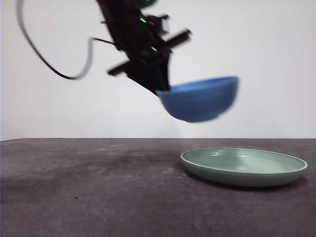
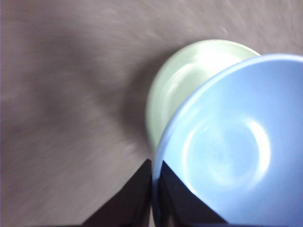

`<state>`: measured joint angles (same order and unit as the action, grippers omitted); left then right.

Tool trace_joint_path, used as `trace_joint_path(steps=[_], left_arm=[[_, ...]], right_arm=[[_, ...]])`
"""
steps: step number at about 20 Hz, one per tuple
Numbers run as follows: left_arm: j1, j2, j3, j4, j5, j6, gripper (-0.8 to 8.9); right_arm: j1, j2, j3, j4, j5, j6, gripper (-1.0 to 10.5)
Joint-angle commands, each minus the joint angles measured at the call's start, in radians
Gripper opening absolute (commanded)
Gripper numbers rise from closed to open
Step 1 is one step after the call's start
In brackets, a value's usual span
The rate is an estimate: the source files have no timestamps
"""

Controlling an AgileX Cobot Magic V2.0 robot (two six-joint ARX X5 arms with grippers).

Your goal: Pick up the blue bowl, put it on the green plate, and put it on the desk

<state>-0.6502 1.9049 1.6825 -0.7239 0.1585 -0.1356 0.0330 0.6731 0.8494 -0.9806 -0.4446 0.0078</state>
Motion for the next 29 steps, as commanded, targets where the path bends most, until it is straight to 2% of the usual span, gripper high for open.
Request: trace_joint_path(steps=[1,8,18,23,28,29], left_arm=[[-0.037,0.100,0.101,0.010,-0.002,-0.013,0.10],[-0.091,0.311,0.254,0.010,-0.006,-0.012,0.10],[-0.098,0.351,0.257,-0.003,-0.031,-0.002,0.10],[-0.103,0.351,0.257,0.000,-0.031,0.003,0.99],[-0.104,0.349,0.258,0.003,-0.031,0.003,1.14],[-0.102,0.343,0.258,-0.002,-0.031,0.002,1.68]], right_arm=[[0.003,0.005,0.018,0.003,0.000,0.011,3.7],[0.003,0.005,0.018,-0.001,0.000,0.011,3.7],[0.003,0.005,0.018,-0.001,0.000,0.011,3.7],[0.003,0.005,0.018,-0.001,-0.001,0.012,3.7],[0.003,0.005,0.018,-0.001,-0.001,0.011,3.7],[0.003,0.005,0.018,-0.001,-0.001,0.012,3.7]])
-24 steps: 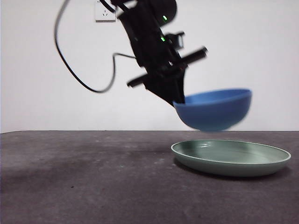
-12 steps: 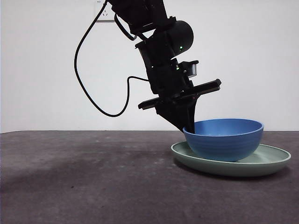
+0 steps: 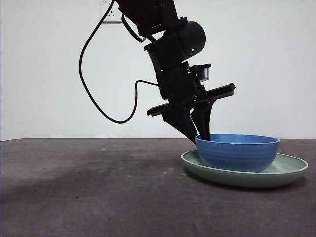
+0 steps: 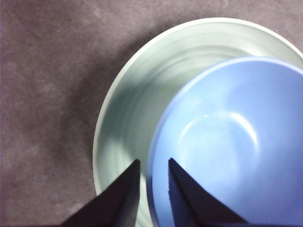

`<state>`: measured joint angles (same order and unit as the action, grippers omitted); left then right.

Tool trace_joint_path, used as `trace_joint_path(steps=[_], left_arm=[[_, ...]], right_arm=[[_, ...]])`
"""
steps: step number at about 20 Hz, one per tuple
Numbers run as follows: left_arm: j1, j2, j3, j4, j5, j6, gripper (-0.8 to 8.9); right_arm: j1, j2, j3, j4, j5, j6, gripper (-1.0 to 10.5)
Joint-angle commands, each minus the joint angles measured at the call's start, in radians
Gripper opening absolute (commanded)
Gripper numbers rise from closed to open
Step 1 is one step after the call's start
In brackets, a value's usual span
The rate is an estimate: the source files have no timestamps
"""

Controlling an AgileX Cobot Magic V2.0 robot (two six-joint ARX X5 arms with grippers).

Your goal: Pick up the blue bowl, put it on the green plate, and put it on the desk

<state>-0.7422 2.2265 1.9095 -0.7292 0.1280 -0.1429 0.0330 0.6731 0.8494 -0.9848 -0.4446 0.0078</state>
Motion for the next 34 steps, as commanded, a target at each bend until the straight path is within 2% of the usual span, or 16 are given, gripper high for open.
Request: trace_joint_path(steps=[1,6,13,19,25,30,34], left_arm=[[-0.006,0.011,0.031,0.001,0.000,0.010,2.19],[0.025,-0.109,0.031,-0.008,0.000,0.011,2.44],[0.106,-0.409,0.031,-0.061,0.002,0.031,2.43],[0.228,-0.613,-0.012,-0.168,0.077,0.076,2.44],[0.265,-0.843,-0.375,-0.071,0.165,0.090,2.44],[0.265,-1.014,-0.677,0.018,0.310,0.117,2.44],[0.264,-1.099,-0.851,0.032,0.398,0.153,2.44]], right_arm=[[0.003,0.005,0.018,0.003,-0.001,0.012,3.7],[0.003,0.005,0.018,0.003,0.000,0.011,3.7],[0.003,0.005,0.018,0.004,0.000,0.011,3.7],[0.003,0.005,0.018,0.005,0.000,0.011,3.7],[0.003,0.005,0.018,0.005,0.000,0.011,3.7],[0.003,0.005,0.018,0.005,0.000,0.011,3.7],[0.003,0.005,0.018,0.004,0.000,0.011,3.7]])
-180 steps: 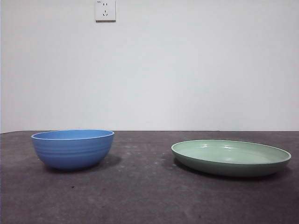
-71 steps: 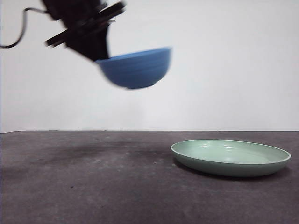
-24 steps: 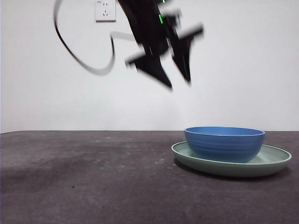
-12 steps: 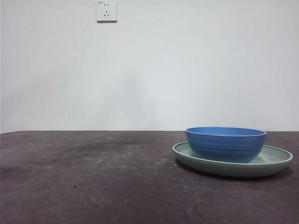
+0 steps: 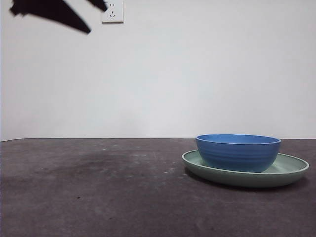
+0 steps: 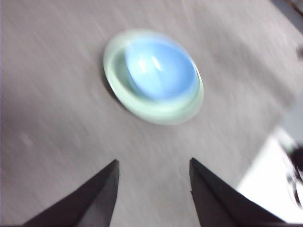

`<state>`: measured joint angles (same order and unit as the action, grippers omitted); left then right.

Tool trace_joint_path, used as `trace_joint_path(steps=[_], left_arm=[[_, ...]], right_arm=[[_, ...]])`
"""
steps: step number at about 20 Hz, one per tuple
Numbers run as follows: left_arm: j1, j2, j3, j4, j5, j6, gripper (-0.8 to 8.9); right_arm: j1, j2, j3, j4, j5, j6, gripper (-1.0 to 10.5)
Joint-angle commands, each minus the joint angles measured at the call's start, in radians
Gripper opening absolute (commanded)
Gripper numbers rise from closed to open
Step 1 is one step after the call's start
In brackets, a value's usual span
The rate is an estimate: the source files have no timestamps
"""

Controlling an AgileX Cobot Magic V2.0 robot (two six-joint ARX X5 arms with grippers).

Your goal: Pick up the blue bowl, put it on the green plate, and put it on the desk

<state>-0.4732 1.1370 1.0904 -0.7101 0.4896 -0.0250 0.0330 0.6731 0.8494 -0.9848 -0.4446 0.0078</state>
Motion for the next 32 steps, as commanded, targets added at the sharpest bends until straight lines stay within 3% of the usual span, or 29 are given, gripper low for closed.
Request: trace_joint_path(steps=[1,10,15,32], left_arm=[[-0.005,-0.022,-0.065,0.018,0.055,0.037,2.43],[-0.006,-0.035,-0.113,0.026,0.061,0.039,2.44],[-0.006,-0.035,-0.113,0.026,0.061,0.036,2.44],[-0.006,-0.035,-0.113,0.027,0.061,0.037,2.44]], right_arm=[[0.003,0.005,0.018,0.004,0.000,0.011,3.7],[0.003,0.005,0.018,0.003,0.000,0.027,3.7],[0.002,0.048,0.016,0.017,0.121,0.101,3.6],[-0.005,0.798,0.016,0.537,0.104,0.116,3.2]])
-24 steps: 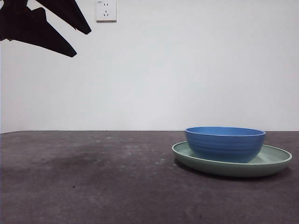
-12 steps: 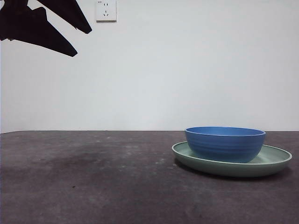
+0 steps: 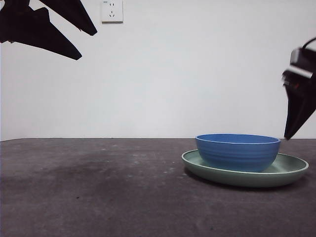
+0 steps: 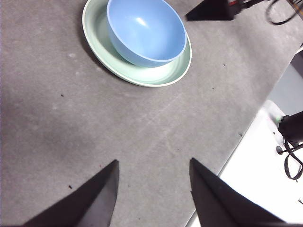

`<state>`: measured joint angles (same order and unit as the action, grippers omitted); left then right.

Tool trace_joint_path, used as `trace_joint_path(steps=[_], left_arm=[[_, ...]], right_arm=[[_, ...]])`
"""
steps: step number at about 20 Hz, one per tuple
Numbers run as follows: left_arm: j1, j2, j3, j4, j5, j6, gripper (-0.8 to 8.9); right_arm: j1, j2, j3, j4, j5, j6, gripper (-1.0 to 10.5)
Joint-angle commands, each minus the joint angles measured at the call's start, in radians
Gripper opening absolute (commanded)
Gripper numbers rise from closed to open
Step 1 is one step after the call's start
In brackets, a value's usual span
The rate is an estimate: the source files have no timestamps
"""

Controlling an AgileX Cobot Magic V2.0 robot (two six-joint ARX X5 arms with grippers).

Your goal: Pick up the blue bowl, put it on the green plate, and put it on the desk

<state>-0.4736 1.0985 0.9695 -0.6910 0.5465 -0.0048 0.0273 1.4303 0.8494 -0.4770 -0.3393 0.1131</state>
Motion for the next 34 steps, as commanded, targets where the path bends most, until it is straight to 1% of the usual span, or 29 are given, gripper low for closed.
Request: trace_joint_path(steps=[1,6,9,12,14,16,22,25,31,34], left_arm=[[-0.005,0.003,0.008,0.008,0.004,0.016,2.44],[-0.005,0.003,0.008,0.008,0.004,0.016,2.44],[-0.005,0.003,0.008,0.008,0.004,0.015,2.44],[-0.005,0.003,0.008,0.008,0.004,0.015,2.44],[-0.005,0.003,0.008,0.008,0.004,0.015,2.44],[-0.005,0.003,0.008,0.008,0.004,0.015,2.44],[-0.005,0.003,0.008,0.003,0.004,0.015,2.44],[-0.005,0.003,0.008,0.003,0.004,0.015,2.44],[-0.005,0.003,0.008,0.003,0.004,0.015,2.44],[-0.005,0.003,0.008,0.004,0.004,0.015,2.44]], right_arm=[[0.001,0.064,0.016,0.047,-0.001,0.011,3.1],[0.001,0.158,0.016,0.128,-0.002,0.014,2.5],[0.002,0.178,0.016,0.149,-0.002,0.019,1.7],[0.002,0.196,0.016,0.153,-0.001,0.019,1.4],[0.002,0.198,0.016,0.156,-0.001,0.019,0.5],[0.000,0.198,0.016,0.164,0.000,0.032,0.1],[-0.011,0.193,0.016,0.190,-0.010,0.085,0.1],[-0.017,0.173,0.016,0.193,-0.056,0.099,0.1],[-0.016,0.101,0.016,0.193,-0.093,0.121,0.1],[-0.016,0.082,0.016,0.211,-0.142,0.153,0.1]])
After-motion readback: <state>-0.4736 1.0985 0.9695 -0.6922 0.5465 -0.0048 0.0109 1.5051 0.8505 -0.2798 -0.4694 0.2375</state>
